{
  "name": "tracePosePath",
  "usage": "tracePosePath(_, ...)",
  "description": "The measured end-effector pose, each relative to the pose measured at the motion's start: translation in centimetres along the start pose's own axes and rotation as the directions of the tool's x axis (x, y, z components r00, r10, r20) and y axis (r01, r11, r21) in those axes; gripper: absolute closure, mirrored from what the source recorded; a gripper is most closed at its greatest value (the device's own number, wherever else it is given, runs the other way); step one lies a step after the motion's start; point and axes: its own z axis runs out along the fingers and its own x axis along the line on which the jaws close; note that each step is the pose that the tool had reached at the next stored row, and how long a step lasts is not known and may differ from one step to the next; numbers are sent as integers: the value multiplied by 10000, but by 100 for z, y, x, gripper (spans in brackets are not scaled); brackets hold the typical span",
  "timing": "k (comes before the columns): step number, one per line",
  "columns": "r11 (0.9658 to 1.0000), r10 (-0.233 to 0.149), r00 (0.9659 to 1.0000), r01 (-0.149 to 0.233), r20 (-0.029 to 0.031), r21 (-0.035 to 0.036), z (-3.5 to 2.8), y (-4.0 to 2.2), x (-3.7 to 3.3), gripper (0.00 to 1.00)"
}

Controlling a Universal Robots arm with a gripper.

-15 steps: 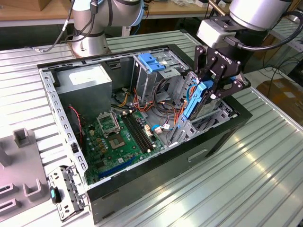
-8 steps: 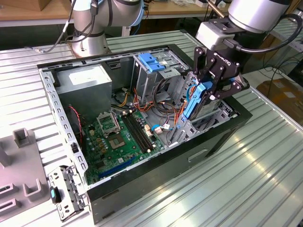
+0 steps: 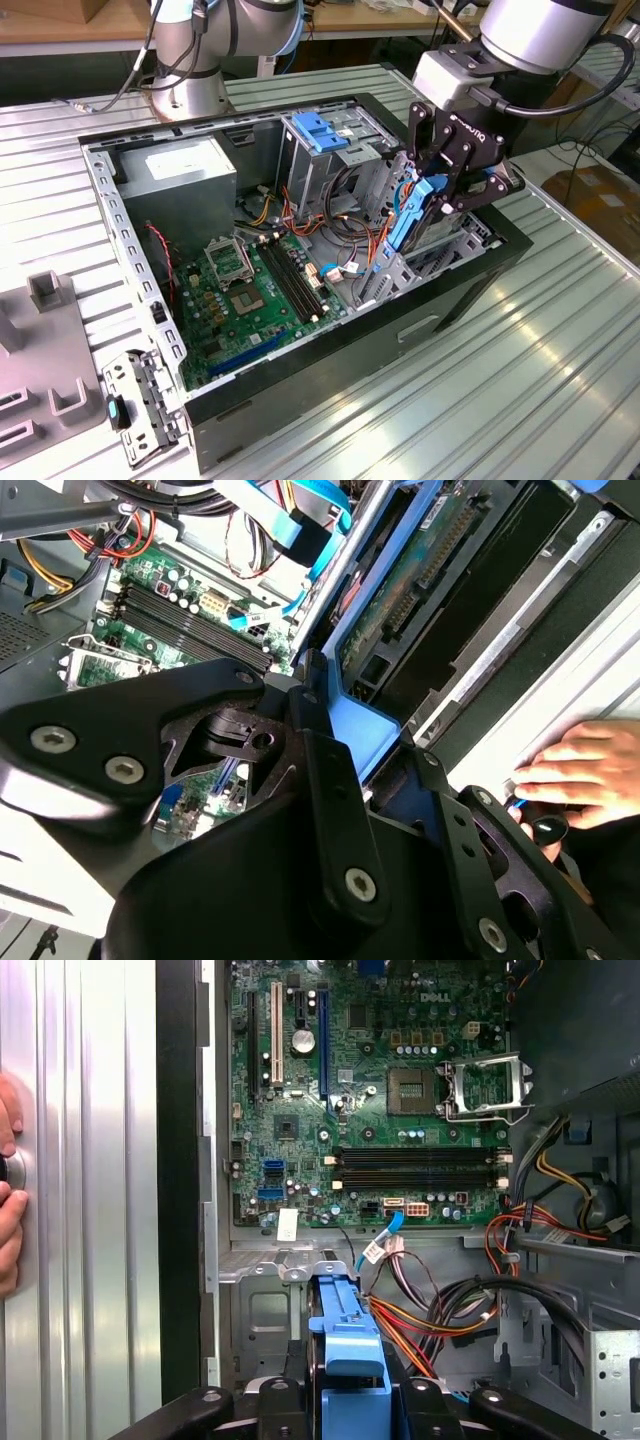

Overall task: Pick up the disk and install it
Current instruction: 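Insert the disk into the insertion slot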

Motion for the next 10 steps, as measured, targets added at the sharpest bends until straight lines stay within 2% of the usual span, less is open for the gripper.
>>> tracePosePath(8, 10000, 0, 10000, 0, 3, 1, 3, 0, 0, 62)
tracePosePath(9, 10000, -1, 10000, 1, 0, 0, 2, 0, 0, 56)
tracePosePath(10, 10000, 0, 10000, 0, 4, 0, 3, 0, 0, 56)
